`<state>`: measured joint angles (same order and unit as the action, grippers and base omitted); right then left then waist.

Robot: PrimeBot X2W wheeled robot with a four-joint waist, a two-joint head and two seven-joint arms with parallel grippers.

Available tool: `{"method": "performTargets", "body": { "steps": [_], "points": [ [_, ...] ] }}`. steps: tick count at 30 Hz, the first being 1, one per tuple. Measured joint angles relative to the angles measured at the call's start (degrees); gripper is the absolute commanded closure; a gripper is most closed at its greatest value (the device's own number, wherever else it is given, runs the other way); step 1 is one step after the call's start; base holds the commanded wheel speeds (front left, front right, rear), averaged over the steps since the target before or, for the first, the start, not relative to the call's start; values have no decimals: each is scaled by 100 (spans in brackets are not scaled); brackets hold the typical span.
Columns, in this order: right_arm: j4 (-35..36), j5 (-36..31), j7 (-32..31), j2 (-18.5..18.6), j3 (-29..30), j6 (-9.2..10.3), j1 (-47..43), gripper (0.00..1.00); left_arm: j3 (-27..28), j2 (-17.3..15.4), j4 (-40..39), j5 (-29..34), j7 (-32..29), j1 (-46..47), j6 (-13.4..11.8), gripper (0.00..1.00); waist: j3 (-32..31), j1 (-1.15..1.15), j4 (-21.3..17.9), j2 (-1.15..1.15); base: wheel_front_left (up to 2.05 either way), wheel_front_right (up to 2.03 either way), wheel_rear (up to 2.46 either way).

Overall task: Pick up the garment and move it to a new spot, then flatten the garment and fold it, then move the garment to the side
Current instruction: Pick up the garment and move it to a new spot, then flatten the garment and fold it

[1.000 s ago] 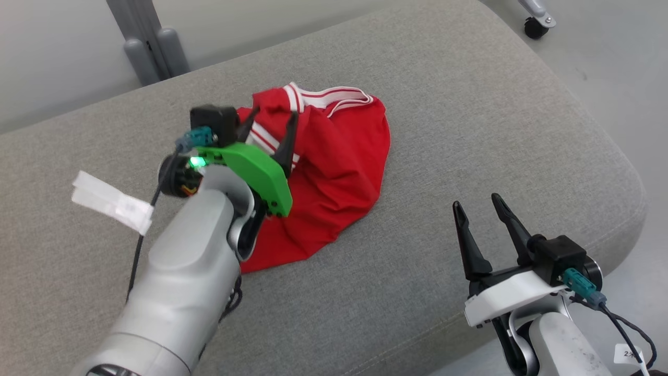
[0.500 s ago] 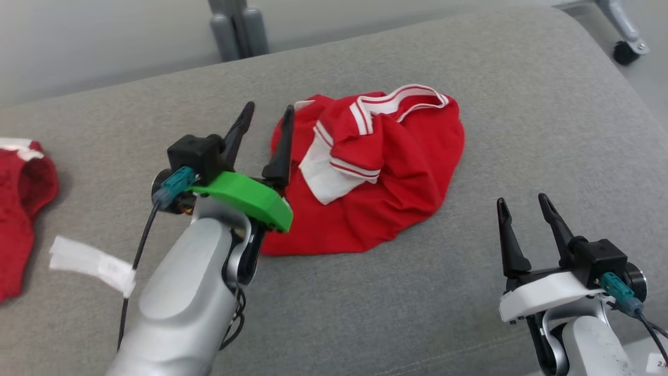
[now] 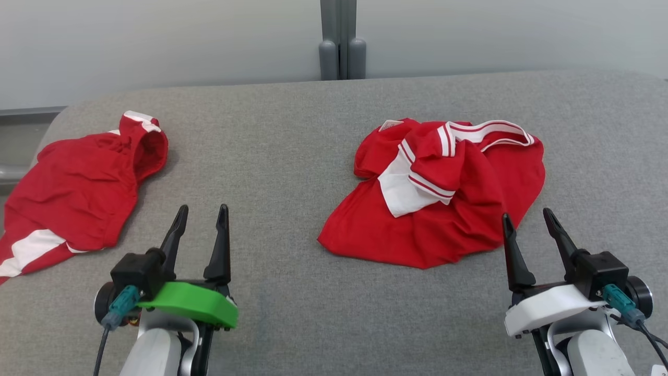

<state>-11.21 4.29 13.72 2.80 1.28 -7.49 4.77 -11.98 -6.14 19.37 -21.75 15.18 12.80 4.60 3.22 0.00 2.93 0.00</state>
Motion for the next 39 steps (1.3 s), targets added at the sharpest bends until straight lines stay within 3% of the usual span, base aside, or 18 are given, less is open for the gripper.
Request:
{"method": "performTargets", "body": {
  "steps": [9, 20, 24, 29, 39],
  "points": [
    [-189, 64, 51, 2, 77, 0, -239, 0, 550, 177, -301, 454, 0, -794, 170, 0, -306, 0, 14, 0, 0, 0, 0],
    [-84, 224, 42, -2, -86, 0, -152, 0, 603, 283, -397, 567, 0, -923, 254, 0, -294, 0, 4, 0, 0, 0, 0],
    [-118, 439, -453, 0, -285, 0, 343, 0, 593, 300, -425, 584, 0, -920, 267, 0, -215, 0, 42, 0, 0, 0, 0],
    [-764, 812, -1546, 4, -348, 0, 1206, 0, 517, 318, -432, 605, 0, -853, 270, 0, -99, 0, 133, 0, 0, 0, 0],
    [-2539, 1378, -1887, 2, -634, 0, 2413, 0, 183, 327, -448, 480, 0, -532, 271, 0, 202, 0, 485, 0, 0, 0, 0]
  ]
}}
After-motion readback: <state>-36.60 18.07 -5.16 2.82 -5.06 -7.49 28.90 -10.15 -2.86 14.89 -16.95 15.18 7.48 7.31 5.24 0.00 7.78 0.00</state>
